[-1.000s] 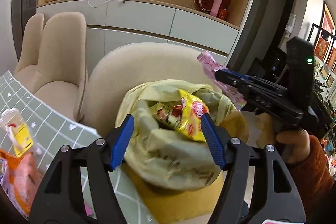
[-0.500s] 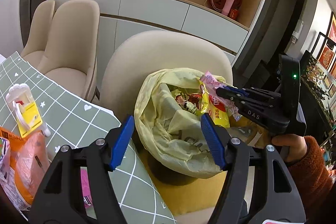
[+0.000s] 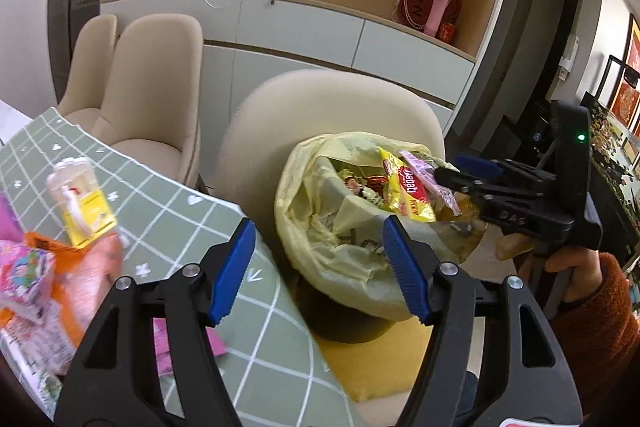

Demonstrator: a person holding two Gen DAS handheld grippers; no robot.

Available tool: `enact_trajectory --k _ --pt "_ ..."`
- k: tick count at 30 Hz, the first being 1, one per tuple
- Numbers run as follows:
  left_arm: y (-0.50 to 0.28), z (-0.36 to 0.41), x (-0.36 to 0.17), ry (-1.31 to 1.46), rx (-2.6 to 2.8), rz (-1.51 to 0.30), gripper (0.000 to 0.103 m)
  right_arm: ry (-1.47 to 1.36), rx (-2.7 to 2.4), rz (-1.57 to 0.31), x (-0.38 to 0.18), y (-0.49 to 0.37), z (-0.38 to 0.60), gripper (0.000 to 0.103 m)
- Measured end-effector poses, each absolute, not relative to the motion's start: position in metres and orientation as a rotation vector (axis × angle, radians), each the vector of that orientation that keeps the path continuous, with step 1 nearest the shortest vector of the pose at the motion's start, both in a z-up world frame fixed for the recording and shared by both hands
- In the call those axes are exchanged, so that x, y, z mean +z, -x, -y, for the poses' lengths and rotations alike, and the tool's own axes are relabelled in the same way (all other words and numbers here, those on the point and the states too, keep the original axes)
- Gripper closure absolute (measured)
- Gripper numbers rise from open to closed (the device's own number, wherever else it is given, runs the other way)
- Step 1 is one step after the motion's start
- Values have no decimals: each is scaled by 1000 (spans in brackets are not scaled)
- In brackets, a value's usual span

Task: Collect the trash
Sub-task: 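Open both tools to drop the wafer packet and pink wrapper into the bin, then reach the left tool to the black wrappers while the right tool grasps the red packet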

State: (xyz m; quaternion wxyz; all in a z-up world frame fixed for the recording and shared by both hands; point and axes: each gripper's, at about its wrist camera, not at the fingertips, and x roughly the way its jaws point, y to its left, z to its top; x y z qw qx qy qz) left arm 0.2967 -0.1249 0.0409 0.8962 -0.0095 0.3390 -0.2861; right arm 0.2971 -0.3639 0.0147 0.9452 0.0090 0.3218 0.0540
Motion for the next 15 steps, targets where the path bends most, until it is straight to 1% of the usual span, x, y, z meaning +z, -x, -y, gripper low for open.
enact_trajectory --k 7,11,15 --pt "-272 67 57 12 -567 -633 40 15 99 -548 39 -262 340 45" --pt "-259 13 61 13 -505 -592 39 20 126 -557 41 -245 314 45" --pt "-252 -47 51 32 -426 -619 39 28 162 -580 31 -225 276 45"
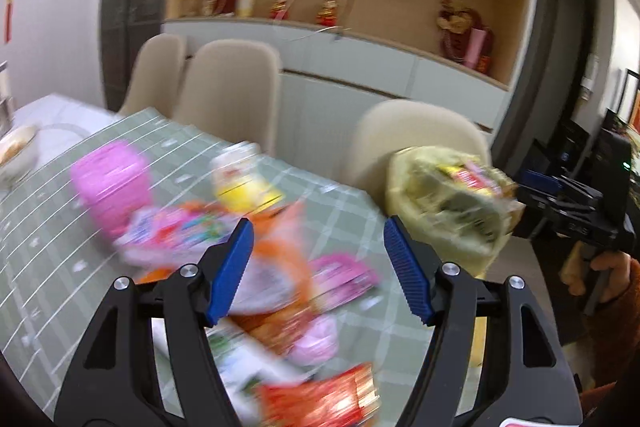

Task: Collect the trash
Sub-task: 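Reach the left tool to the black wrappers while the right tool grasps the red packet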

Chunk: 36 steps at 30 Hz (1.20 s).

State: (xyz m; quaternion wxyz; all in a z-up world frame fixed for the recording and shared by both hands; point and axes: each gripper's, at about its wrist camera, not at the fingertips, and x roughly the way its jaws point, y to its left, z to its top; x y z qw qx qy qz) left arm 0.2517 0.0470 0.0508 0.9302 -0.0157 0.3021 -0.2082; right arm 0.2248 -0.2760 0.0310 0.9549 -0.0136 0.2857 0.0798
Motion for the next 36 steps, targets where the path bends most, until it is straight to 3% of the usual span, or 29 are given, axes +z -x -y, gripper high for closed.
enact_trajectory --k 11,22,23,26,36 --pt "-204 -157 19 95 -341 -746 39 43 476 -648 -3 -198 154 45" --pt "-165 -151 7 29 -482 -839 39 279 678 -680 -25 -193 44 46" --pt "-163 -148 7 25 -499 -850 39 271 692 -688 -28 -195 42 49" --pt "-156 -137 4 -12 -554 -876 39 228 694 -709 -32 -197 47 85" --pt "-146 -102 -22 -177 -549 -945 39 90 533 -693 -29 -195 114 90"
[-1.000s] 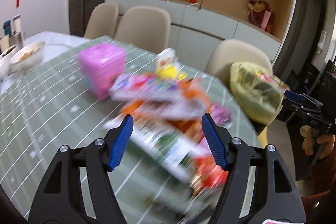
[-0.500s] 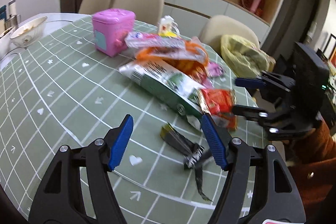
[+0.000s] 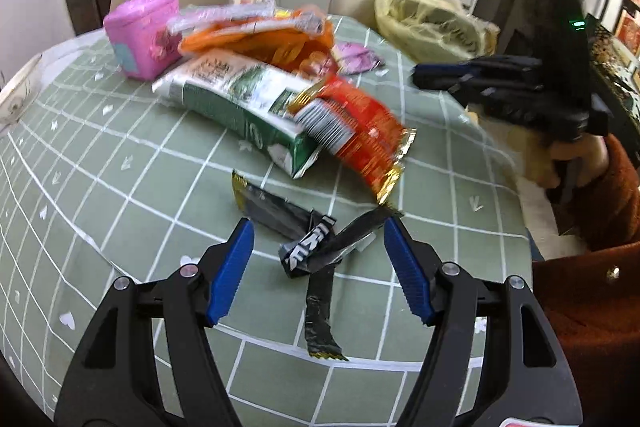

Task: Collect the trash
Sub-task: 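Reach the left tool to the black wrappers while the right tool grasps the red packet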

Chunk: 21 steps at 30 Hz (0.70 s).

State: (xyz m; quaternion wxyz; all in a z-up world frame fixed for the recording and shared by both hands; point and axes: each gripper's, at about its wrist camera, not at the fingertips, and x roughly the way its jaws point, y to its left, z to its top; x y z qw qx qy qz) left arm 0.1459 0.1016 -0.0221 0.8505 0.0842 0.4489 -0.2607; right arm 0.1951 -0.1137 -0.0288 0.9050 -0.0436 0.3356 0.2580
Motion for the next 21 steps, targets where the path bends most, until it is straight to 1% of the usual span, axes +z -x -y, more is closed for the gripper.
enact_trajectory --k 1,4,5,6,7,9,10,16,17,18,21 --pt "-147 -101 -24 -176 -549 -953 42 89 531 -687 -27 -193 115 90" --pt "-146 -98 -28 -183 -562 -949 55 64 568 -687 -25 -187 113 88" --pt "-146 -97 -28 -189 -565 -941 59 54 585 -702 -26 -188 108 82" --pt "-145 -97 -28 -191 -564 -934 60 46 597 -713 -27 -188 104 70" --pt "-144 -99 -27 -190 -562 -930 63 37 612 -721 -28 -188 98 65" --pt "-145 -101 -26 -180 -556 -923 66 17 651 -732 -30 -191 85 50" --pt "-146 -102 -25 -178 -554 -922 68 14 661 -736 -31 -192 78 49" --pt "-146 -106 -25 -166 -553 -919 70 122 619 -773 -39 -206 44 48" --pt "-146 -106 -25 -165 -553 -918 70 111 626 -772 -38 -207 45 51" --pt "-146 -106 -25 -165 -557 -917 70 95 622 -765 -36 -208 48 61" --pt "-145 -102 -30 -176 -574 -934 70 87 593 -758 -36 -208 61 66"
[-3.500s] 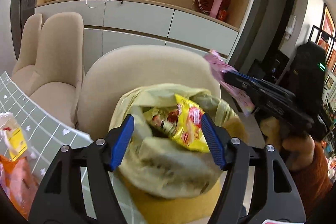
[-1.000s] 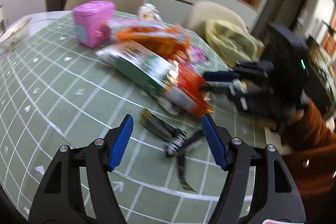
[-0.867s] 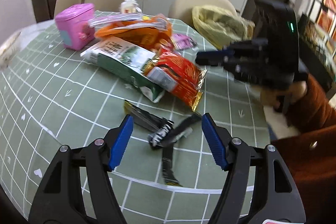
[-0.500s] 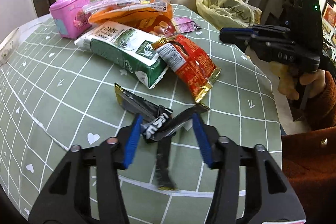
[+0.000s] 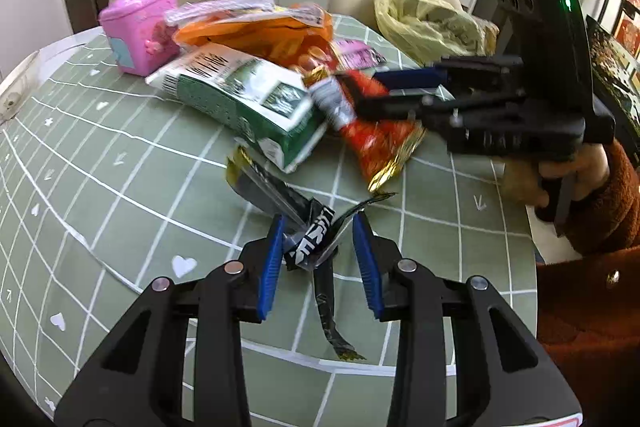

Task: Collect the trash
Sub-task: 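Reach the left tool to the black wrappers while the right tool grasps the red packet, then carry the black wrapper in the left tool and red packet in the right tool to the bin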

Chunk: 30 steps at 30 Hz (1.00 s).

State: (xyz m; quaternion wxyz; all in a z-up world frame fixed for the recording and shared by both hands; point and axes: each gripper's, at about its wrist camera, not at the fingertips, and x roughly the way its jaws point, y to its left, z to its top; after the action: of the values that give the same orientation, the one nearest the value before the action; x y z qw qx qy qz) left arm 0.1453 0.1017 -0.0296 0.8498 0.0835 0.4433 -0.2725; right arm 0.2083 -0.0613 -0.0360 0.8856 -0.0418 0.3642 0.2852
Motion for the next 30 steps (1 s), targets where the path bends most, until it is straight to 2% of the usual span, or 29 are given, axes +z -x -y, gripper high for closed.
enact_trajectory --k 4,13,21,30 --pt "-143 -96 -34 -208 -566 -931 70 91 560 -771 -41 -207 82 70" --pt "-148 -90 -21 -159 -527 -861 88 32 534 -712 -32 -199 133 73" --pt "-162 -76 21 -129 -475 -725 89 32 533 -629 -4 -206 159 73" --pt "-197 -19 84 -124 -509 -531 89 26 427 -547 33 -213 214 73"
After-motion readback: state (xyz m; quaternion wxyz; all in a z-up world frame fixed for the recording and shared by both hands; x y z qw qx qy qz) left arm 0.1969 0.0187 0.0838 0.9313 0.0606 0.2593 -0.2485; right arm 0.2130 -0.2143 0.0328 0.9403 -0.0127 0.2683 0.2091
